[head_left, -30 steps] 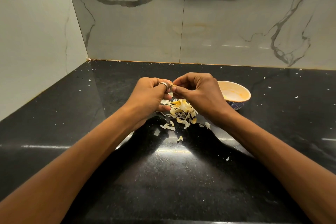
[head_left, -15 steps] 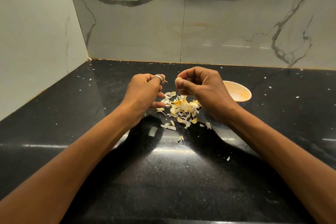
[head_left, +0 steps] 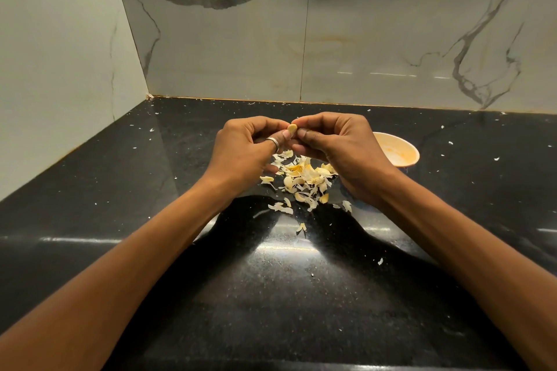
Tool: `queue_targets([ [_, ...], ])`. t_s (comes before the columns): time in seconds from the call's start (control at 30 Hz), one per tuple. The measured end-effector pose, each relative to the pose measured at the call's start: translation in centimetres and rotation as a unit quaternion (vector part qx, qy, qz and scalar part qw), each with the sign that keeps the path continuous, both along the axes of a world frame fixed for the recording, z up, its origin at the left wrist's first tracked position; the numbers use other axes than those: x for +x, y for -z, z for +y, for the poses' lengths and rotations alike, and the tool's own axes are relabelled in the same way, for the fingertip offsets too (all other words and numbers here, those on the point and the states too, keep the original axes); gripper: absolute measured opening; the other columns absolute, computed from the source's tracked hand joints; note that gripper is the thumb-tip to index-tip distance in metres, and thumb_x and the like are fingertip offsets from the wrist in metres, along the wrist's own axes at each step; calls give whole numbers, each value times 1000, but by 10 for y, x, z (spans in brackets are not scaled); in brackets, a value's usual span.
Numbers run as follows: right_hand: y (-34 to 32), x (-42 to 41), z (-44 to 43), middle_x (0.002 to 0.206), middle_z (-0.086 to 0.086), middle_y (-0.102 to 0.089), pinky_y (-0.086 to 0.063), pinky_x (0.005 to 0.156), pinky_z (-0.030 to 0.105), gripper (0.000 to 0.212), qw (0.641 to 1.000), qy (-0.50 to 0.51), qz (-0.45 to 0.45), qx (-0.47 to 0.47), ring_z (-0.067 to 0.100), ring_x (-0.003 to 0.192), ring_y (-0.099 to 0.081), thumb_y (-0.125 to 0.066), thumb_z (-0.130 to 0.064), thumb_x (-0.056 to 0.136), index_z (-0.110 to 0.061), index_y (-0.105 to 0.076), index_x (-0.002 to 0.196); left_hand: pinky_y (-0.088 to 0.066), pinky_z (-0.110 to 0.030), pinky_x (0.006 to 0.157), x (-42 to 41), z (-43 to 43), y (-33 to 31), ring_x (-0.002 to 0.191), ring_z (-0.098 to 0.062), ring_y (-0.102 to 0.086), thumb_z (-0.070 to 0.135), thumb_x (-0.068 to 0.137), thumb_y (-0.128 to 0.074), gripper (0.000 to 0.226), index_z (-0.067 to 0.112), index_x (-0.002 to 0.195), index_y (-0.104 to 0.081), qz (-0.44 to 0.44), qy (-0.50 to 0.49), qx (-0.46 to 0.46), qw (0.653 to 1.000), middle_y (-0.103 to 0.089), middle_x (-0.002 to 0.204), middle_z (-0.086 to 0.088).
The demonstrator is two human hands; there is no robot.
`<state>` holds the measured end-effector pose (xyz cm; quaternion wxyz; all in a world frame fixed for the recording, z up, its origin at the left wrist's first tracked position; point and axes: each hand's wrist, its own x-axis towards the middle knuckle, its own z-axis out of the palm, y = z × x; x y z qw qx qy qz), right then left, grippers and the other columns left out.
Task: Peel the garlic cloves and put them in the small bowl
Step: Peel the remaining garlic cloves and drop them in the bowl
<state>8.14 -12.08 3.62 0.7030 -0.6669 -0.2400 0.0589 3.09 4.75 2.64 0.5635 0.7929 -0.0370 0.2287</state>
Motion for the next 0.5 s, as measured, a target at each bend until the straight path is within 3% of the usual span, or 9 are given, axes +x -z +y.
queue_targets([
  [0.17, 1, 2, -1, 104, 22, -74, -60, 81, 27, 23, 1000, -16, 0, -3, 23, 89, -74, -67, 3, 91, 4, -69, 113, -62, -35, 60, 0, 2, -1, 87, -21, -72, 17, 94, -68, 18, 12, 111, -75, 12, 12, -10, 1000, -74, 92, -10],
  [0.33, 2, 1, -1, 103, 21, -75, -59, 81, 25, 25, 1000, -27, -6, 1, 21, 89, -74, -69, 1, 89, 2, -70, 113, -59, -28, 58, 0, 0, -2, 82, -12, -69, 15, 95, -68, 14, 12, 107, -74, 57, 31, -64, 996, -73, 92, -9],
  [0.5, 2, 2, -1, 101, 19, -75, -59, 80, 27, 24, 999, -11, -30, -13, 21, 87, -74, -73, -3, 87, 3, -69, 111, -60, -28, 59, 0, 0, -4, 79, -12, -71, 13, 93, -69, 15, 6, 107, -70, 63, 38, -110, 991, -74, 88, -10],
])
